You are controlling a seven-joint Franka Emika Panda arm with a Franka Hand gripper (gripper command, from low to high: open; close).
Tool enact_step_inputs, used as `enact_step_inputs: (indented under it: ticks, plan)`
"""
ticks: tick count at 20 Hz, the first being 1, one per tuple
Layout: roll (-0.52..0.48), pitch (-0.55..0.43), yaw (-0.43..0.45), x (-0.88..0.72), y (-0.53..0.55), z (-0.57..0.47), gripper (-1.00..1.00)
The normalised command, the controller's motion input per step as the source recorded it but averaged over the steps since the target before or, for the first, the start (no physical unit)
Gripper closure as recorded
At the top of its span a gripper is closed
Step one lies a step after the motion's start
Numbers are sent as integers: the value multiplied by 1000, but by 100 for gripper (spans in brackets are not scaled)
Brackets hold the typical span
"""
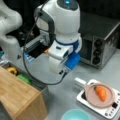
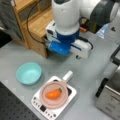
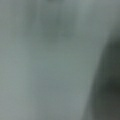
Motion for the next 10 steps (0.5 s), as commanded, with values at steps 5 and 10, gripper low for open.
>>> enact_step_inputs:
  ticks: [5,10]
  plan:
    - [70,-324,48,-647,-330,-97,-100]
    - [-47,-260,96,-364,-205,24,-100]
